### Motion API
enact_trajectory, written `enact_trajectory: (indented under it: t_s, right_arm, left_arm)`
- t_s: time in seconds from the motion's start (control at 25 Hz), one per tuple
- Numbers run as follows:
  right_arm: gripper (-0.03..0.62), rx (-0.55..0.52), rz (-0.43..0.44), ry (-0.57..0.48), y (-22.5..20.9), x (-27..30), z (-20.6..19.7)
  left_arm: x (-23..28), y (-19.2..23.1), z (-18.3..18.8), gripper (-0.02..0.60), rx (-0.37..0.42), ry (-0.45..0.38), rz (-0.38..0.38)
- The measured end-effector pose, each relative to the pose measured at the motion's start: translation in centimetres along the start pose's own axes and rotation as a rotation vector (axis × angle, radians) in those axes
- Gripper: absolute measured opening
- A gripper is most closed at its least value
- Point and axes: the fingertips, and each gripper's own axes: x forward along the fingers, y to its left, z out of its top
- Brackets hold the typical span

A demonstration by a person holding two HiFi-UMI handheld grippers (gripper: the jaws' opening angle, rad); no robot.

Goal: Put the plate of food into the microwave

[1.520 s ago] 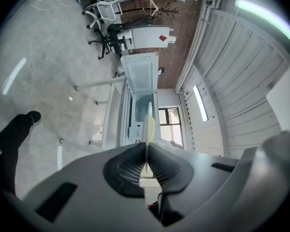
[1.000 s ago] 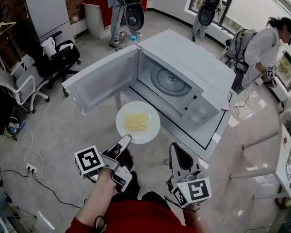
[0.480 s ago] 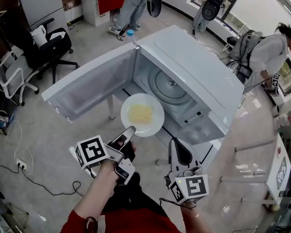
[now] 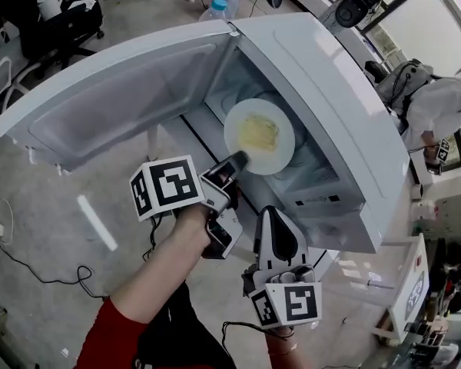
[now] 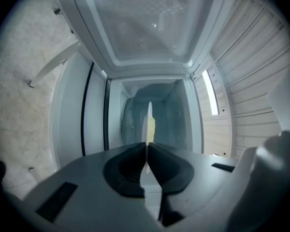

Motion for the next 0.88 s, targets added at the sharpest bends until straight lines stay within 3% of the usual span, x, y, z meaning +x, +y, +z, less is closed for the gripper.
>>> enact_trajectory:
  t_s: [0.2,0.4,0.68,0.88]
  right_arm:
    - [0.014,-0.014,-0.026,-0.002,-0.8,1.4,-1.3]
    - [0.015,-0.050,-0.020,0.021,-0.3,2.7,-1.5]
    - [0.015,-0.049,-0.036,0.011,-0.7,4.9,-1.3]
    - [0.015,-0.021,-0.058,0.015,-1.3,5.6,-2.0]
  left_arm:
    - [4.1,0.5,0.9,0.023,0.003,0.019,0.001]
    - [7.1,0.7,2.0,0.023,-0.063,0.062,-0.004]
    - [9.0,0.8,3.1,0.023,0.024,0.099,0.032]
    - [9.5,2.4,3.0,0.023,0.032,0.130,0.087]
